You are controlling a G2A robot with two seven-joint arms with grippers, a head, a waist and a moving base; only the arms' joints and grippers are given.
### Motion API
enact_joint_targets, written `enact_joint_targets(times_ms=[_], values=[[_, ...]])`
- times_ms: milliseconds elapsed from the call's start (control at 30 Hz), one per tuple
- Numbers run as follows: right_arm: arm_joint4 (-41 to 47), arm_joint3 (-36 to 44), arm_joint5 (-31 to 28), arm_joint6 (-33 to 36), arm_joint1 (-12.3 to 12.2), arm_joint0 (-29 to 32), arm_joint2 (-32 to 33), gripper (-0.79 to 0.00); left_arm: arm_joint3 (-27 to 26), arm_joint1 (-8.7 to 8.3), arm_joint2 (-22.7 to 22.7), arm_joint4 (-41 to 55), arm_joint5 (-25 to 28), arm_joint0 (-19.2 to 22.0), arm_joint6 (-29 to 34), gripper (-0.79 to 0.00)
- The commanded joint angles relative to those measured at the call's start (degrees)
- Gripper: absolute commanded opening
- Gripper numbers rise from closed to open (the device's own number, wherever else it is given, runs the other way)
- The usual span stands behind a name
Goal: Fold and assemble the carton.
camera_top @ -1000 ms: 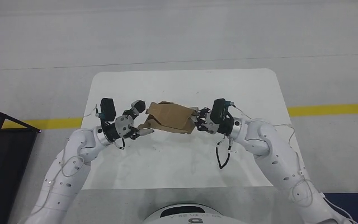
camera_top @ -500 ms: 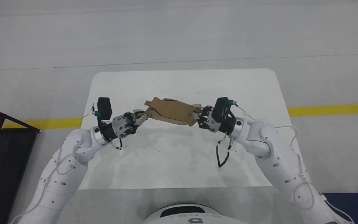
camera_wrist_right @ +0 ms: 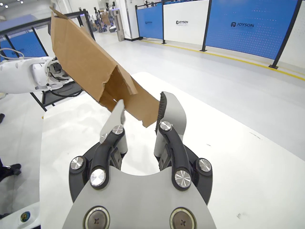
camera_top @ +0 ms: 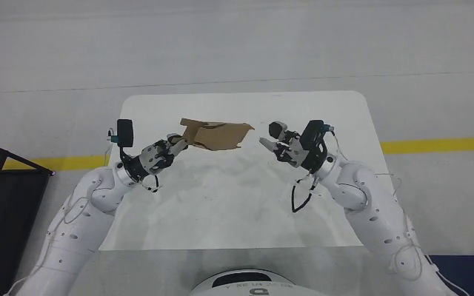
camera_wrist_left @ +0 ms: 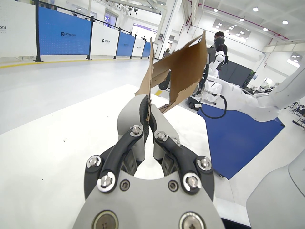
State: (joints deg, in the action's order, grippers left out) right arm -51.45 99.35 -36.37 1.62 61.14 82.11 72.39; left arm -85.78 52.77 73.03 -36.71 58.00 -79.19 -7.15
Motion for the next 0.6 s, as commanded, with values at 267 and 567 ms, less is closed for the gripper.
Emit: enact_joint_targets(times_ms=[267,567], values=[[4.4,-2.8,-19.1,3.1,-0.3,-2.9,-3.9,0.0,-1.9,-1.0,-1.4,1.4,0.0,1.1,1.0,-0.785],[21.0,-11.1,-21.6,11.9,0.6,-13.3,-14.2,0.0,-2.6,-1.74,-2.3,0.2,0.0,0.7,-0.7,-0.785]])
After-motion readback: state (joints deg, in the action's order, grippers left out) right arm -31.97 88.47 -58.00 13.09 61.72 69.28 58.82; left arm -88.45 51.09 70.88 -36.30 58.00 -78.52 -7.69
